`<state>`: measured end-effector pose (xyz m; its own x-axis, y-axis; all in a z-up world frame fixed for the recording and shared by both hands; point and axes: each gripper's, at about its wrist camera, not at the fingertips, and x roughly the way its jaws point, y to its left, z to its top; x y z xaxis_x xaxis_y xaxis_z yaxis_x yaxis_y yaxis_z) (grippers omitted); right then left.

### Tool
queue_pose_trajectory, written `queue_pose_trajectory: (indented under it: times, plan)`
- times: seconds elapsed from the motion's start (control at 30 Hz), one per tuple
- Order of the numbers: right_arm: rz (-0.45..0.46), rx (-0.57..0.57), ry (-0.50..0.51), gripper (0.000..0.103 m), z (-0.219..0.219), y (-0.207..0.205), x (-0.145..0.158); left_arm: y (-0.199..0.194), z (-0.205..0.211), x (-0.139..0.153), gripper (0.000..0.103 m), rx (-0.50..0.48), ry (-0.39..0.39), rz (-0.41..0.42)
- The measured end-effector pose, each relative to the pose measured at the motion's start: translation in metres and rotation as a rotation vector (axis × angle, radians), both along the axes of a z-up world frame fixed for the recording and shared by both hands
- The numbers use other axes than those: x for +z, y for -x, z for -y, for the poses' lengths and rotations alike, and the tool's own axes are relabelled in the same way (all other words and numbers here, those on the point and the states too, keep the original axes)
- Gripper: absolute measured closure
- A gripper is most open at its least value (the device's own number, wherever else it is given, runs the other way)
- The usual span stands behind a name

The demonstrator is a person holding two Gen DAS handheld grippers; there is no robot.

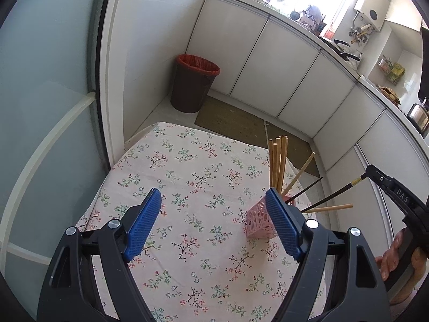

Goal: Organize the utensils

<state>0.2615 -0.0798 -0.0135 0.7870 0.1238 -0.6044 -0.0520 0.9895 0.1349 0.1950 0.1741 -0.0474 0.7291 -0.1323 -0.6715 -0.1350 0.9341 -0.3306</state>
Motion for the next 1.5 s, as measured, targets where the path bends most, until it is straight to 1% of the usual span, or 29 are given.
queue_pose_trajectory:
  times: [0.13, 0.23, 0.27, 0.3, 0.33, 0.37, 0.4, 0.47, 0.53, 0.67, 0.73, 0.83, 0.9, 1.0, 1.07, 1.1, 1.2, 1.3, 1.37, 1.43, 1.5]
  plan:
    - [-0.009, -0.001, -0.005, 0.095, 0.002, 0.004, -0.005, 0.002, 0.004, 0.003, 0.023, -0.01, -0.005, 0.011]
    - [0.01, -0.008, -0.013, 0.094, 0.007, 0.014, -0.001, 0.004, 0.013, 0.005, 0.021, -0.024, -0.021, 0.022]
    - [0.021, -0.011, -0.011, 0.092, 0.008, 0.018, 0.002, 0.005, 0.015, 0.005, 0.02, -0.032, -0.026, 0.024]
    - [0.033, -0.017, -0.008, 0.084, 0.009, 0.024, 0.004, 0.006, 0.02, 0.007, 0.019, -0.036, -0.035, 0.028]
    - [0.05, -0.024, -0.009, 0.072, 0.011, 0.03, 0.006, 0.008, 0.025, 0.009, 0.016, -0.04, -0.052, 0.036]
    - [0.067, -0.031, -0.011, 0.065, 0.013, 0.036, 0.009, 0.011, 0.031, 0.011, 0.014, -0.044, -0.072, 0.044]
    - [0.082, -0.041, -0.015, 0.054, 0.016, 0.043, 0.011, 0.013, 0.036, 0.012, 0.012, -0.047, -0.091, 0.052]
    - [0.104, -0.061, -0.019, 0.049, 0.023, 0.058, 0.013, 0.019, 0.05, 0.016, 0.007, -0.056, -0.134, 0.07]
    - [0.113, -0.077, -0.017, 0.031, 0.027, 0.071, 0.014, 0.027, 0.061, 0.02, 0.007, -0.065, -0.162, 0.09]
    - [0.141, -0.114, -0.016, 0.022, 0.039, 0.102, 0.013, 0.04, 0.08, 0.023, 0.007, -0.092, -0.183, 0.1]
    - [0.165, -0.141, -0.032, 0.016, 0.047, 0.121, 0.013, 0.049, 0.091, 0.025, 0.007, -0.105, -0.205, 0.105]
    - [0.21, -0.194, -0.057, 0.008, 0.059, 0.147, 0.014, 0.069, 0.111, 0.032, 0.007, -0.116, -0.26, 0.163]
    - [0.233, -0.222, -0.059, 0.007, 0.066, 0.162, 0.015, 0.084, 0.124, 0.036, 0.007, -0.115, -0.295, 0.208]
    - [0.251, -0.247, -0.04, 0.007, 0.075, 0.183, 0.013, 0.105, 0.137, 0.037, 0.007, -0.094, -0.32, 0.27]
    - [0.251, -0.246, -0.045, 0.007, 0.081, 0.196, 0.008, 0.115, 0.145, 0.036, 0.007, -0.08, -0.339, 0.295]
    - [0.239, -0.244, -0.051, 0.007, 0.085, 0.203, 0.004, 0.12, 0.148, 0.034, 0.007, -0.07, -0.347, 0.299]
    - [0.221, -0.258, -0.073, 0.007, 0.094, 0.221, -0.013, 0.135, 0.156, 0.027, 0.007, -0.061, -0.336, 0.312]
    - [0.202, -0.267, -0.081, 0.007, 0.094, 0.225, -0.025, 0.146, 0.162, 0.019, 0.007, -0.045, -0.341, 0.302]
    - [0.195, -0.276, -0.096, 0.007, 0.097, 0.23, -0.032, 0.151, 0.164, 0.016, 0.007, -0.041, -0.363, 0.282]
    - [0.181, -0.29, -0.092, 0.007, 0.097, 0.231, -0.036, 0.156, 0.164, 0.017, 0.007, -0.022, -0.378, 0.282]
    - [0.173, -0.293, -0.079, 0.007, 0.097, 0.233, -0.038, 0.161, 0.162, 0.019, 0.007, 0.005, -0.373, 0.287]
